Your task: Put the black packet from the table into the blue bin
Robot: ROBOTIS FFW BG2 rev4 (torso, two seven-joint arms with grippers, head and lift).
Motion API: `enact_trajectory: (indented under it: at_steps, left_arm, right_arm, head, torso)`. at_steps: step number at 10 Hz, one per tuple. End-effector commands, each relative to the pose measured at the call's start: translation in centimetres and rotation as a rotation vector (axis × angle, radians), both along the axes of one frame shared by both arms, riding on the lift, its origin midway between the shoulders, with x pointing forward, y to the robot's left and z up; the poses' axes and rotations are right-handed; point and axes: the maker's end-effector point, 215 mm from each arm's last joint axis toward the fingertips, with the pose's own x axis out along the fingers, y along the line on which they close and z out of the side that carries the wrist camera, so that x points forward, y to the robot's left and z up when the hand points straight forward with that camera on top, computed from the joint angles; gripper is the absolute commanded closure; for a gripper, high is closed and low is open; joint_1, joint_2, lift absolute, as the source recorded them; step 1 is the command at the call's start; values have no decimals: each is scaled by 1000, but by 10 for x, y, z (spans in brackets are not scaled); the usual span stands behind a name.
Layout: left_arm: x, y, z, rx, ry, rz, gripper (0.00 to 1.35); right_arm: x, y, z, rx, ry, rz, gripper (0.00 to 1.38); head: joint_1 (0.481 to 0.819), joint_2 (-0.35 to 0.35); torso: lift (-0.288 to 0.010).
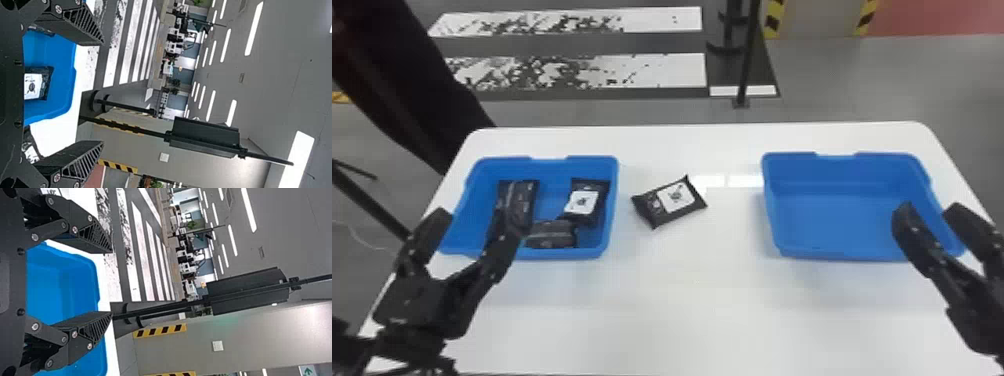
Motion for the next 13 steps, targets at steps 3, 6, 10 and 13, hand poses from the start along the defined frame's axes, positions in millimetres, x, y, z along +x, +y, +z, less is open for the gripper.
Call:
enact_trajectory:
  at_steps: [3,6,10,13]
  left_arm:
    - [3,-5,3,8,-10,-11,140]
    - [7,-7,6,28,-16,-16,139]
    - [48,-78,-26,30,69,-172,136]
    - [92,-124,-36,125,89,-287,140]
  right_arm:
    - [0,-1,0,-2,0,-1,510]
    - [0,-3,0,-3,-1,-3,510]
    - [1,-1,-1,-6,1,-2,510]
    - [1,-2,-1,-5,1,-3,510]
  head:
    - [695,50]
    - [695,45]
    - [695,-16]
    - [695,-100]
  torso:
    - [-110]
    - [-110]
    - [-110]
    - [-110]
